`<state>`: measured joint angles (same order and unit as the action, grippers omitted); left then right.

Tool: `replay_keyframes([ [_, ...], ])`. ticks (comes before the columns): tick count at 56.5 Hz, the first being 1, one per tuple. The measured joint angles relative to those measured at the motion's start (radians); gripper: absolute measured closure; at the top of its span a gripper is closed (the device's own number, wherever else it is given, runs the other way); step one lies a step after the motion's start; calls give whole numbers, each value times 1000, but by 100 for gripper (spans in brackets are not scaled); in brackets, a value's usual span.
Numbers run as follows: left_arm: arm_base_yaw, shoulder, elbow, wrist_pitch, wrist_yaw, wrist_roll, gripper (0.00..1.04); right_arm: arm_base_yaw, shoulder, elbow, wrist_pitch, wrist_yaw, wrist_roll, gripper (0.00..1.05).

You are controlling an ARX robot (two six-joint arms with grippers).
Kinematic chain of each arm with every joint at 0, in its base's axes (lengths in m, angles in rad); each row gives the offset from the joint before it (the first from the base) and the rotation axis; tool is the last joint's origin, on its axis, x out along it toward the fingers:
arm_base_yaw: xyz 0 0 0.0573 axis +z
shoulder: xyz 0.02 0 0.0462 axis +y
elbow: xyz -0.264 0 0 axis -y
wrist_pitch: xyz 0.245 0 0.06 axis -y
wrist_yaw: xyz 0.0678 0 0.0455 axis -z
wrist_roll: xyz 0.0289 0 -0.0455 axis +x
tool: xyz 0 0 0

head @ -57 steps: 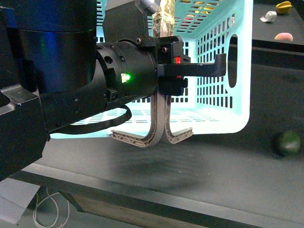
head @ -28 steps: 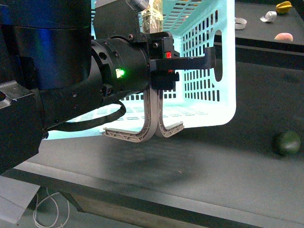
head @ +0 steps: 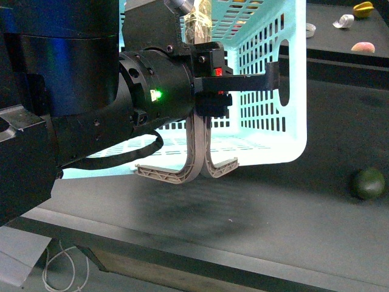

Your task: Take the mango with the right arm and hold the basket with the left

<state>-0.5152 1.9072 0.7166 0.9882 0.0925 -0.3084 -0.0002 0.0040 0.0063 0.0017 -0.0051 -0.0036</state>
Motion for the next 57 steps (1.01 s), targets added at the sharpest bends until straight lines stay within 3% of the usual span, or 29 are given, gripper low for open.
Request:
replay_keyframes([
  [35,0,0,0,0,-2,0,100,0,0,0,0,0,0,8],
  [40,0,0,0,0,-2,0,100,17,63,26,-65,115,95,8],
  [48,0,0,0,0,-3,-2,100,-82,260,44,34,41,229,8],
  [57,0,0,0,0,-2,-3,100,-238,617,72,332,-93,250,8],
])
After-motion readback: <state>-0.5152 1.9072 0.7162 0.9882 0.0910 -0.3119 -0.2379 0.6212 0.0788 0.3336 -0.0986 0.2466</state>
